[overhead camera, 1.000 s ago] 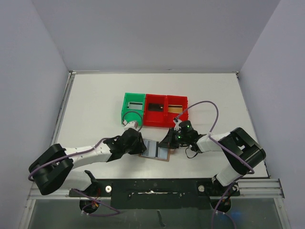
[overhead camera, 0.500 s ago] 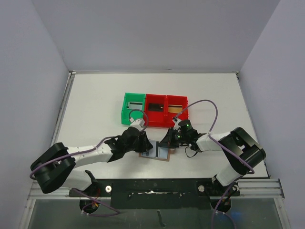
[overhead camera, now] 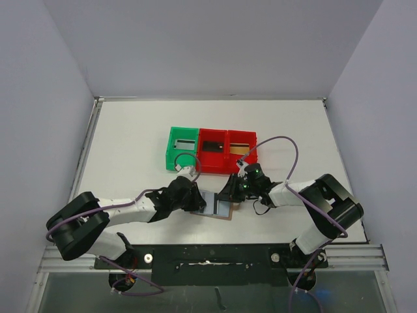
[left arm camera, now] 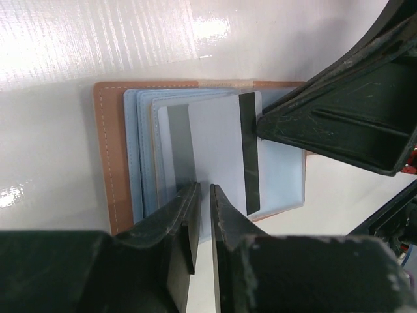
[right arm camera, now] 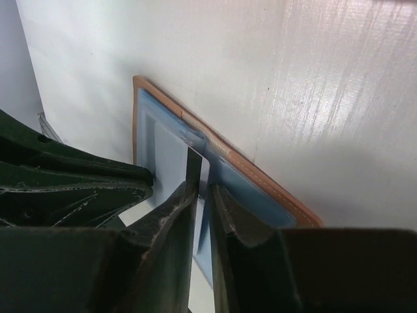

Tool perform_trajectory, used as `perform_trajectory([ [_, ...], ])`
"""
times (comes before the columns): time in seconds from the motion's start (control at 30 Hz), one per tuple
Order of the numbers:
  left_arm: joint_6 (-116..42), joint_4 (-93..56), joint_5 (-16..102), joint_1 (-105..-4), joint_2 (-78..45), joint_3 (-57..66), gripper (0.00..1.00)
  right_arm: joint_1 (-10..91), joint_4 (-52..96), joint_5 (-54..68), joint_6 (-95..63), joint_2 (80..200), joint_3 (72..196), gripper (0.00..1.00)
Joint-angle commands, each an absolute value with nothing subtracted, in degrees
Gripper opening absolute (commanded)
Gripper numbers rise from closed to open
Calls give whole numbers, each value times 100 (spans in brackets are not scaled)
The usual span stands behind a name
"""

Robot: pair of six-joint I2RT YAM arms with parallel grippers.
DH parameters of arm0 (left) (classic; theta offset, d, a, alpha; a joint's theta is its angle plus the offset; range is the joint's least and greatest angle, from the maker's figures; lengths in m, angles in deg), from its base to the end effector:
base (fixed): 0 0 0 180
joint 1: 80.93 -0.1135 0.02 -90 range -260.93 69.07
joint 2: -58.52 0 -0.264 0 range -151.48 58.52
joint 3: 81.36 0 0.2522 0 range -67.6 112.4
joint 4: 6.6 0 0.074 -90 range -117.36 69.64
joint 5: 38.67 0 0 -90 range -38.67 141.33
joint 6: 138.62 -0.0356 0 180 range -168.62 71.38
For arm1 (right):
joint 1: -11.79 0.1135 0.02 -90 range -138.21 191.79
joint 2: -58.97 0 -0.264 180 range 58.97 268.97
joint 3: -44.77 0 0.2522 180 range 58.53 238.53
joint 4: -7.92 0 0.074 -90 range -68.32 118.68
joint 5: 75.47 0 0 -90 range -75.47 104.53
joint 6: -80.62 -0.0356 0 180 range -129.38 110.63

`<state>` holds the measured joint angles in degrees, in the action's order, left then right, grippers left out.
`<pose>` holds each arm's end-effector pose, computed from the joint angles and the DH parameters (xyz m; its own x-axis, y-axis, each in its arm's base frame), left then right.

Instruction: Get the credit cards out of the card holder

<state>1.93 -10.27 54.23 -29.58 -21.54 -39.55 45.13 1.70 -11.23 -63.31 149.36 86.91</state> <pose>0.1600 -0.1972 0.1442 -0.8493 -0.1728 -0.4989 0.1585 0.8179 -0.5531 0.2158 0.1605 0.1183 -0.9474 0.2481 -0.2021 0.0019 0.6360 0.7717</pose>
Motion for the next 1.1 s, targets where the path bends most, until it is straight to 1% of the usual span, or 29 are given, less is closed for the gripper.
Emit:
perform_trajectory([
  [0.0, 170, -1513, 5792, -2946, -2257, -3930, 12, 4503, -150, -1141, -6372, 14773, 8639, 23],
  [0.13, 256, -1442, 5799, -2924, -2325, -3951, 11, 4805, 148, -696, -6479, 14692, 8665, 34],
  [0.2, 312, -1455, 5809, -2922, -2346, -3956, 11, 5039, -53, -586, -6656, 14743, 8609, 35],
  [0.33, 338, -1458, 5801, -2922, -2344, -3964, 10, 5256, -729, -334, -7084, 14891, 8318, 32],
  [0.43, 333, -1530, 5813, -2925, -2295, -3969, 10, 5240, -1360, -318, -7377, 14900, 8021, 26],
  [0.47, 333, -1546, 5816, -2920, -2252, -3980, 10, 5231, -1545, -333, -7449, 14901, 7941, 22],
  [0.5, 337, -1564, 5831, -2925, -2232, -3997, 10, 5217, -1724, -369, -7518, 14912, 7884, 15],
  [0.57, 333, -1591, 5859, -2925, -2182, -4025, 10, 5182, -1932, -469, -7538, 14914, 7815, 9],
  [0.67, 355, -1620, 5867, -2924, -2128, -4052, 10, 5079, -2064, -552, -7519, 14787, 7648, 4],
  [0.73, 350, -1620, 5862, -2925, -2115, -4062, 10, 4957, -2208, -646, -7498, 14663, 7531, 3],
  [0.8, 366, -1595, 5821, -2918, -2132, -4062, 10, 4928, -2209, -632, -7514, 14580, 7458, 5],
  [0.87, 385, -1481, 5719, -2921, -2182, -4070, 10, 4979, -1966, -529, -7558, 14572, 7499, 14],
  [0.97, 399, -1368, 5576, -2919, -2269, -4013, 10, 5124, -1983, -433, -7608, 14750, 7610, 17],
  [1.07, 424, -1361, 5559, -2921, -2289, -4007, 10, 5151, -2424, -419, -7794, 14941, 7556, 23],
])
